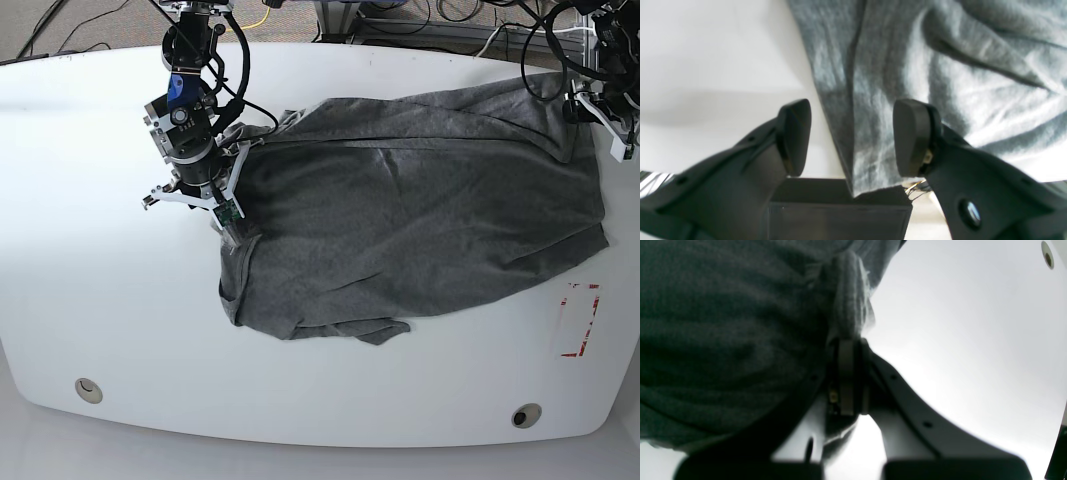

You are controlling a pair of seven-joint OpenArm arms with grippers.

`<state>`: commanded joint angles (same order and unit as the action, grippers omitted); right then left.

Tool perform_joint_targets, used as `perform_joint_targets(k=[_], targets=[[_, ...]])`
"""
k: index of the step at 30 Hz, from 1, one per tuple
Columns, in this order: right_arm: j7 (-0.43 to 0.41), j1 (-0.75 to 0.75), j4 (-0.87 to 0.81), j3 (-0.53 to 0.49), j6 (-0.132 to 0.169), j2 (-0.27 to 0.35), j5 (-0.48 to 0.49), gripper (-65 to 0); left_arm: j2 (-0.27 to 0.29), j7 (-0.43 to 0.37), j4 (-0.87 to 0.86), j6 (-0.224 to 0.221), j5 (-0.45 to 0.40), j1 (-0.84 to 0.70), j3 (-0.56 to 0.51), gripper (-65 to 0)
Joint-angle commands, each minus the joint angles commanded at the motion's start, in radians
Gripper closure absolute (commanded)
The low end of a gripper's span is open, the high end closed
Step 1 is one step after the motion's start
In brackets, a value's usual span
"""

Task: Layout the t-shirt on the table in an organized manner, then fold the t-shirt properly
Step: 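Regrasp the shirt edge with the left gripper and hold it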

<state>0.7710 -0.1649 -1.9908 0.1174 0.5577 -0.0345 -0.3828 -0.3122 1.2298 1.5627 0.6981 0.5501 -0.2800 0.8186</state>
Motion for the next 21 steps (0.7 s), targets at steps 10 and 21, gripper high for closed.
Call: perform_joint_targets(k=[10,21], targets=[[0.0,0.0,0.0,0.0,0.0,0.0,0.0,-0.2,0.005,-0.002,-0.006,0.0,-0.083,-0.002,-0.002,-36.7],[0.0,0.0,0.0,0.0,0.0,0.0,0.0,-0.2,0.006,-0.005,-0.08,0.0,-0.092,0.006,-0.109,-29.3]])
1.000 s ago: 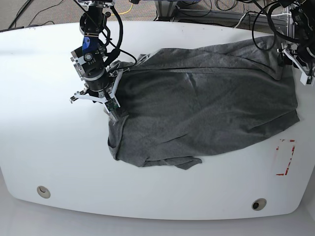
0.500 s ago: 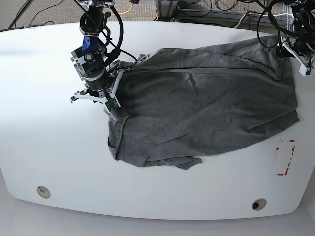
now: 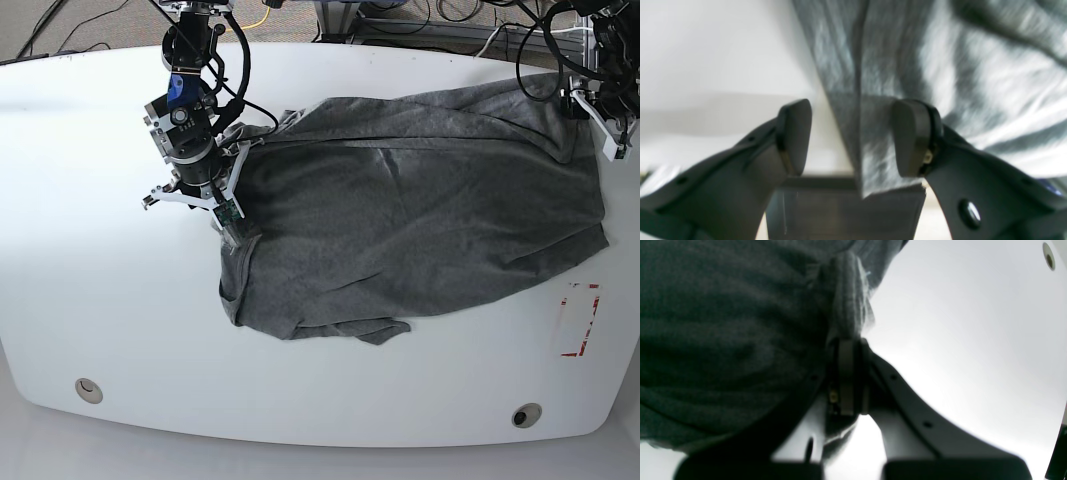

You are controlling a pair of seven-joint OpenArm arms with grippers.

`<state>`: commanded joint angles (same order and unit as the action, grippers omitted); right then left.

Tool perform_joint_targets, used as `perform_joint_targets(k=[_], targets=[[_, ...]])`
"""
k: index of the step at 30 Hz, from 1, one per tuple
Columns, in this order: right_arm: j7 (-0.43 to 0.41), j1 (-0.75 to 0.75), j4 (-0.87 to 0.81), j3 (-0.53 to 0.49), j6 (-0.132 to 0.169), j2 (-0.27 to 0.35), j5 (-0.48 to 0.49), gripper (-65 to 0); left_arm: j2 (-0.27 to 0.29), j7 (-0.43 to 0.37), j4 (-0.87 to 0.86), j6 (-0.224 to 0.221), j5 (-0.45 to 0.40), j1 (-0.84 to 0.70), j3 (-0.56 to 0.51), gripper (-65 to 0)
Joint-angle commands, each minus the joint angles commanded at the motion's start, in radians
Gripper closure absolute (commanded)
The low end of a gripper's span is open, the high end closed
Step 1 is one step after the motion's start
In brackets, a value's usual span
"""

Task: Layout the t-shirt on the table in an organized manner, then fold the t-shirt properly
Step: 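Regrasp the shirt edge with the left gripper and hold it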

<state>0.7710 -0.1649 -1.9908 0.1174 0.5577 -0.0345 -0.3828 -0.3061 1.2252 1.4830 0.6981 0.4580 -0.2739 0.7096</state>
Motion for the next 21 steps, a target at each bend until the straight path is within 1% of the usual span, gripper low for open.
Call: perform_joint_targets(k=[1,4,7,11,15,18,21], targets=[[0.0,0.0,0.0,0.0,0.0,0.0,0.0,-0.2,0.0,-0.006,-0.006,0.0,0.0,0.002,-0.017,-23.9],[0.0,0.0,0.0,0.0,0.0,0.0,0.0,-0.2,0.002,-0.031,-0.009,0.0,0.002,0.002,-0.052,-15.7],[0.0,0.0,0.0,0.0,0.0,0.0,0.0,-0.2,0.002,-0.066,-0.009,0.0,0.002,0.0,-0.078,-11.8],[0.0,0.0,0.0,0.003,0.0,0.0,0.0,-0.2,0.005,-0.095,-0.002,0.0,0.003,-0.002,-0.083,-10.8],[0.0,0.0,0.0,0.003,0.0,0.0,0.0,-0.2,0.014,-0.107,0.011,0.0,0.006,0.0,-0.081,-10.3],[0.0,0.0,0.0,0.003,0.0,0.0,0.0,-0.2,0.014,-0.114,0.086,0.0,0.008,0.0,-0.054,-6.3],[0.0,0.008,-0.002,0.003,0.0,0.0,0.0,-0.2,0.018,-0.117,0.16,0.0,0.029,0.0,-0.031,-5.8]])
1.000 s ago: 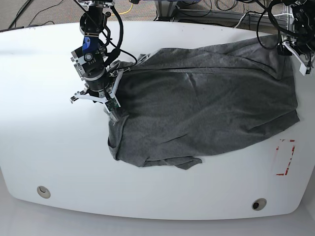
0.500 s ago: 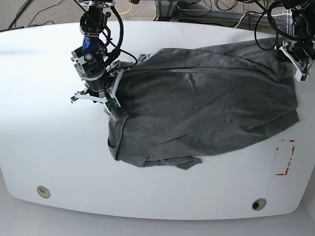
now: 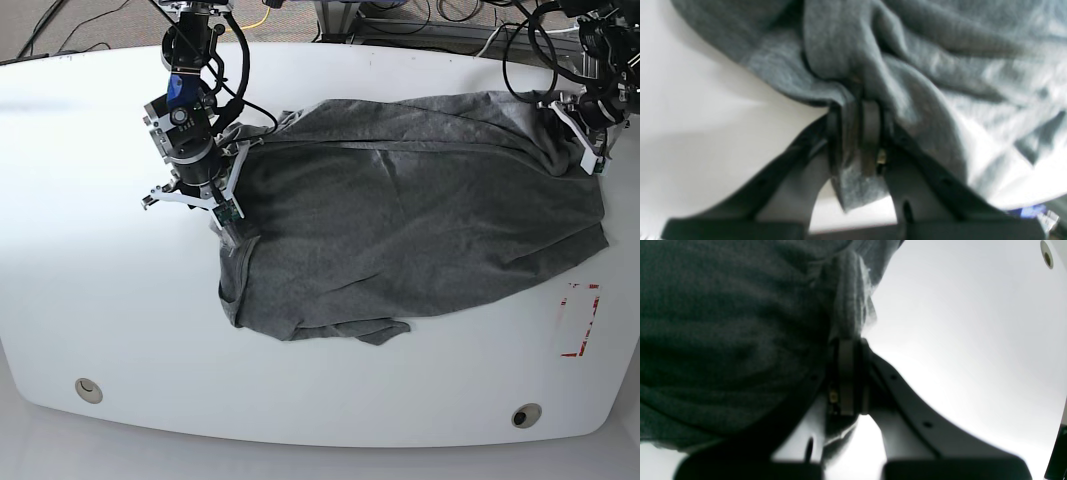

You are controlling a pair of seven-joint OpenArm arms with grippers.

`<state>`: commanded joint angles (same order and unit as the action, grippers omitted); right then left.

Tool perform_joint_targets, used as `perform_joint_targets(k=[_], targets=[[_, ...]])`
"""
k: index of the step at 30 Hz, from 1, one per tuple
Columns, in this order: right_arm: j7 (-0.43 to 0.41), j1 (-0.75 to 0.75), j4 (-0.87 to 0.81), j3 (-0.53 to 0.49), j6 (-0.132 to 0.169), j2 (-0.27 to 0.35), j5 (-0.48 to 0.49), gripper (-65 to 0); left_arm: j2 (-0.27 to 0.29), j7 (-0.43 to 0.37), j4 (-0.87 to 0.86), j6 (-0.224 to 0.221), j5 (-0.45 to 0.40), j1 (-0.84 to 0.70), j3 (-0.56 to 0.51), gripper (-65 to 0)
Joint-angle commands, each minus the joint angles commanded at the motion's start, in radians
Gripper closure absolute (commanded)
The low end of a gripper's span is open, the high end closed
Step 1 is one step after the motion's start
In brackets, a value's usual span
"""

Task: Layout the t-shirt on the table in an organized manner, then fold the t-shirt properly
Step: 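Regrasp the shirt edge with the left gripper and hold it, then lift the shirt with both grippers and swing it toward the robot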

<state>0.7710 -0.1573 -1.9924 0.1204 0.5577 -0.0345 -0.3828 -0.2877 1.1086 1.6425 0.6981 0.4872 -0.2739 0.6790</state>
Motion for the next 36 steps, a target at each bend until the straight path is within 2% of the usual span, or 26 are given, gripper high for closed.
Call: perform_joint_targets(k=[5,14,20,26,31,36], targets=[[0.0,0.015,-0.002,-0.003,0.0,0.0,-0.002,-0.2,0.0,-0.002,0.057,0.0,0.051,0.078,-0.002,-5.6],[0.005,0.087,-0.005,-0.006,0.0,-0.005,-0.002,-0.2,0.003,0.005,0.064,0.0,0.052,0.281,-0.003,-5.6],[0.061,0.173,-0.003,-0.002,0.0,0.026,-0.002,-0.2,0.003,0.008,0.064,0.0,0.052,0.399,-0.012,-5.6],[0.104,0.27,-0.002,-0.003,0.0,0.055,0.002,-0.2,0.005,0.049,0.064,0.0,0.054,0.514,-0.058,-5.6],[0.106,0.347,0.002,-0.002,0.031,0.077,-0.002,-0.2,0.04,0.089,0.072,0.0,0.054,0.631,-0.055,-5.6],[0.106,0.425,0.008,-0.005,0.032,0.094,-0.002,-0.2,0.089,0.144,0.158,0.0,0.054,0.749,-0.052,-6.0]])
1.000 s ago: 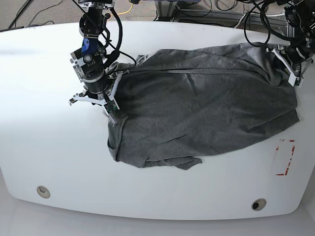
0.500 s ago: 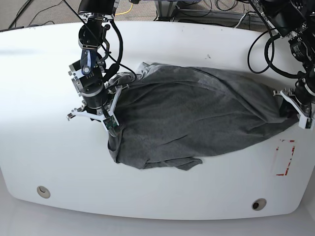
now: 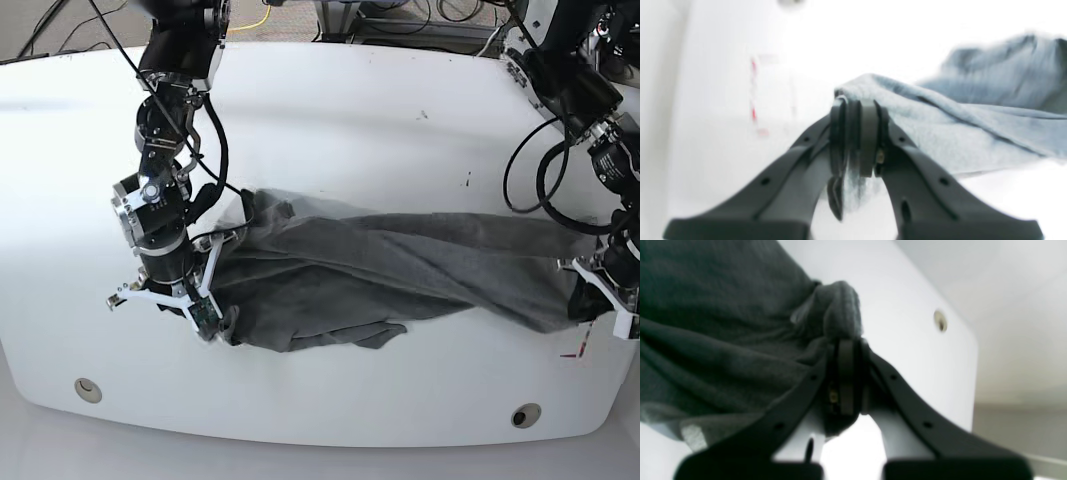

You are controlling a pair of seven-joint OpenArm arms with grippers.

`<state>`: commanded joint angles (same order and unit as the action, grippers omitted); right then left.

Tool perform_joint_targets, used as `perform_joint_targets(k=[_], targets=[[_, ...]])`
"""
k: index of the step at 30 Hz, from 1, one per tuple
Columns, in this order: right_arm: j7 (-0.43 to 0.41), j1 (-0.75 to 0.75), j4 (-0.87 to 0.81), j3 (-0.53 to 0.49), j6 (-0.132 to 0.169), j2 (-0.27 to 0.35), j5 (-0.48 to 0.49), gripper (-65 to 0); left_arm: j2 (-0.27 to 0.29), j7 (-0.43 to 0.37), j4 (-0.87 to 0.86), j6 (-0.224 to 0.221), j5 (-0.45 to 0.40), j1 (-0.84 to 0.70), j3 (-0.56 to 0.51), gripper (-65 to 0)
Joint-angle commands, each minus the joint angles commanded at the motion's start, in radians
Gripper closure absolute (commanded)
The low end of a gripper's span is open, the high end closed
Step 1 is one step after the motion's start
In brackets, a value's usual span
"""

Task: Layout the t-shirt on the table in an organized manner, then fold the t-shirt properly
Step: 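Lift the shirt with both grippers and swing it toward the robot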

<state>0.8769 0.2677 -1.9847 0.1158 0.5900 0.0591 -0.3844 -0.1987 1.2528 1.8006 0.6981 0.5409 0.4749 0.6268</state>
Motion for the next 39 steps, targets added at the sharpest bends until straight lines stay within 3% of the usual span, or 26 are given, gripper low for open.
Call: perform_joint_targets(k=[7,13,18,29,35,39], targets=[[0.0,0.132,0.048,0.0,0.0,0.031,0.0,-0.2,0.075,0.092,0.037,0.0,-0.002,0.176,-0.002,-6.0],[0.0,0.238,0.104,0.0,0.002,0.08,0.0,-0.2,0.1,0.1,0.031,0.0,-0.008,0.301,-0.005,-6.0],[0.0,0.267,0.14,0.0,0.002,0.098,0.005,-0.2,0.115,0.117,0.031,0.0,-0.009,0.319,-0.006,-6.4],[0.0,0.175,0.135,0.0,0.002,0.089,0.009,-0.2,0.114,0.14,0.029,0.0,-0.008,0.044,0.0,-23.6],[-0.002,0.127,0.132,0.003,0.003,0.052,0.009,-0.2,0.112,0.072,-0.04,0.0,-0.008,-0.117,-0.005,-26.5],[-0.003,0.091,0.127,0.002,0.003,0.048,0.009,-0.2,0.112,-0.023,-0.141,0.0,-0.008,-0.175,-0.006,-33.2]])
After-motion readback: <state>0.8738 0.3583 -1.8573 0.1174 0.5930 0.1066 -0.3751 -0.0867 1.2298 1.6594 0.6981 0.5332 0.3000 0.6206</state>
